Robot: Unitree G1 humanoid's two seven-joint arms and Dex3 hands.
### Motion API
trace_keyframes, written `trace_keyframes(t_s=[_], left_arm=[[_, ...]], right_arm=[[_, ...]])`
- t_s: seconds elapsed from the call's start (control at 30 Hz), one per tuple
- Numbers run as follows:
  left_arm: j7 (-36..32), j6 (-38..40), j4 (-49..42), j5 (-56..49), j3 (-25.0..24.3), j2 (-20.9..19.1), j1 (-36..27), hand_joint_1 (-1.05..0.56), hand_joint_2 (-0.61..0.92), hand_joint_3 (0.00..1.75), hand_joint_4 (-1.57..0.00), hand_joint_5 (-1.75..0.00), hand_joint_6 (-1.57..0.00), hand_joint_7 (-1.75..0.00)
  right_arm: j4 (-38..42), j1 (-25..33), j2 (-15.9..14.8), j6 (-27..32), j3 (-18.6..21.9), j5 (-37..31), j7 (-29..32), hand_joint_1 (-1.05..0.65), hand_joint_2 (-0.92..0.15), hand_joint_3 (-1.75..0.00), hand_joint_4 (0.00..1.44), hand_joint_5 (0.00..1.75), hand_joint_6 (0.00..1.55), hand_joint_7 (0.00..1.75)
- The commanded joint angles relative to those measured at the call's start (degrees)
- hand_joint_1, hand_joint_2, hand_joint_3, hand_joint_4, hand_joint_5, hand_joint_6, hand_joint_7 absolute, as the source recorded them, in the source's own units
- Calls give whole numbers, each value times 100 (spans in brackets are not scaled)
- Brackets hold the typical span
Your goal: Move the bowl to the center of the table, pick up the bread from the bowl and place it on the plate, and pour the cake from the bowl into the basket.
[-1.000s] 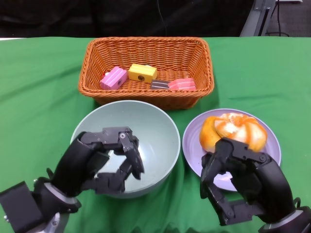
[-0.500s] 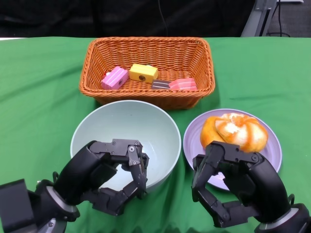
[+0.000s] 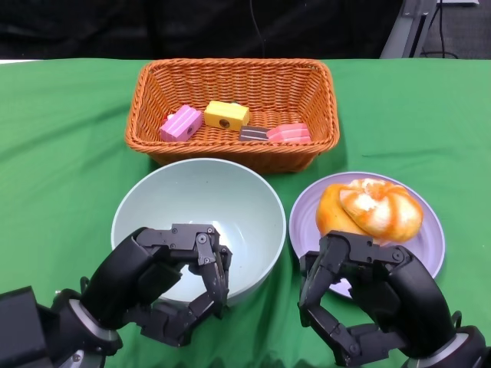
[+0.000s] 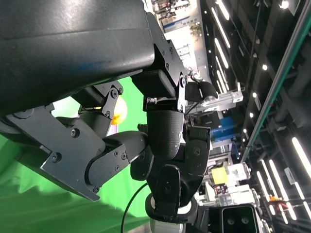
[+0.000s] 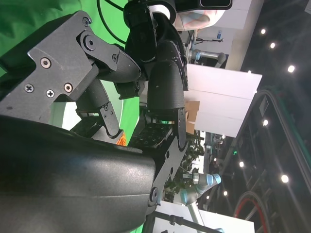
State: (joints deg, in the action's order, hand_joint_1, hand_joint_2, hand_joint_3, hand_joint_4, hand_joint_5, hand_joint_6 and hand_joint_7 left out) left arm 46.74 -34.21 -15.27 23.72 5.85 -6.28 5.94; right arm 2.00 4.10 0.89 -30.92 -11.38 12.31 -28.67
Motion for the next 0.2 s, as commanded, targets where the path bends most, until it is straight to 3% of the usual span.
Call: trace_keyframes(t_s=[0.03, 0.2], left_arm=[[-42, -78, -47, -66, -129, -1, -24, -16, 46, 119, -78, -171, -73, -146], [-100, -158, -72, -176, -229, 75, -76, -13, 43, 125, -80, -170, -74, -146]], right_arm=[[30, -4, -42, -55, 58, 50, 35, -10, -42, -112, 82, 164, 75, 129], [4, 14, -34, -44, 66, 18, 72, -9, -41, -114, 82, 165, 75, 131]])
